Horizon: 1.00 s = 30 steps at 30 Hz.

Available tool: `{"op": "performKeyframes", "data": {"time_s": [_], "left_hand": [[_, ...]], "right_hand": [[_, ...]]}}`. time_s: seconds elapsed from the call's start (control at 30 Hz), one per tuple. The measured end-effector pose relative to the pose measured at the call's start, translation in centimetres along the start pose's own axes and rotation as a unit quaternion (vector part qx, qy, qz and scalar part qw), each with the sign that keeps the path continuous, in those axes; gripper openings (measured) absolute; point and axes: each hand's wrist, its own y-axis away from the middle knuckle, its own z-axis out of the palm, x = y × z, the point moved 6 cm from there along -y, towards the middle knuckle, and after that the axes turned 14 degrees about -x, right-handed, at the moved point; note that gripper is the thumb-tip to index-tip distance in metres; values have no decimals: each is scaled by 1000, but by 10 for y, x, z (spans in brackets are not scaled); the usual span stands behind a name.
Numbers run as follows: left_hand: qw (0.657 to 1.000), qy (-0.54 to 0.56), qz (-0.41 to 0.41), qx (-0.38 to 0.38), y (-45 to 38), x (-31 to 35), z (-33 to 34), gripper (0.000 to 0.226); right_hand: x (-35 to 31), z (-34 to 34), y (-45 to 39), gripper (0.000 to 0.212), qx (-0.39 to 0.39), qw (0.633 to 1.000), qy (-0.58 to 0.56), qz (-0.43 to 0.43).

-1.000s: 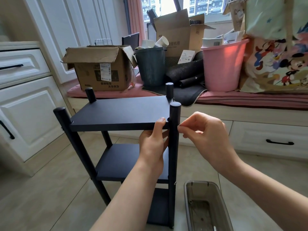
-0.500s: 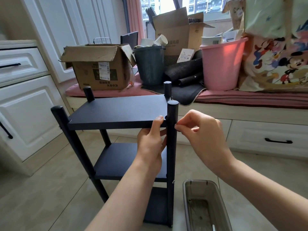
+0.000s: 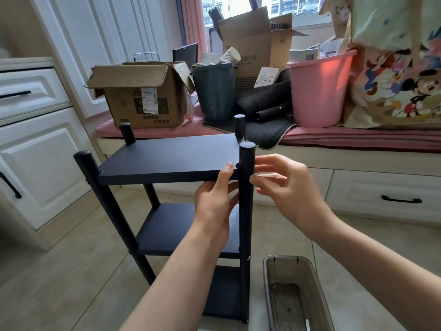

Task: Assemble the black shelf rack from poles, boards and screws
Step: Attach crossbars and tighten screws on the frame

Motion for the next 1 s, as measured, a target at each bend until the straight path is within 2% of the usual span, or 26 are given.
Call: {"op": "performKeyframes", "data": {"time_s": [0.1, 0.2, 0.3, 0.4, 0.47, 0.53, 0.63, 0.73, 0.8, 1.0], "left_hand": [[995, -94, -31, 29, 4, 2, -6, 33], [952, -297, -20, 67, 14, 17, -10, 45], [841, -516, 119, 114, 28, 49, -7, 57], [738, -594, 295, 126, 41, 76, 4, 33], [680, -644, 335, 105, 41, 79, 8, 14], [657, -691, 294, 69, 30, 74, 5, 38], [632, -752, 189, 12, 11, 71, 6, 70], [561, -821, 95, -39, -8, 62, 3, 85], [549, -831, 77, -34, -13, 60, -2, 80], [568, -814, 123, -9, -13, 59, -2, 61]], "right_hand": [[2, -1, 0, 21, 0, 1000, -19, -2], [7, -2, -1, 20, -1, 999, -41, 5], [13, -1, -2, 19, -10, 998, -64, 18], [16, 1, -3, 20, -20, 997, -71, 26], [18, 1, -3, 22, -23, 997, -69, 31], [19, 3, -2, 24, -28, 996, -75, 40], [20, 4, -2, 23, -35, 994, -92, 50], [20, 4, -2, 20, -45, 993, -93, 53], [20, 3, -2, 16, -48, 993, -92, 53], [19, 1, -3, 11, -51, 992, -105, 55]]}}
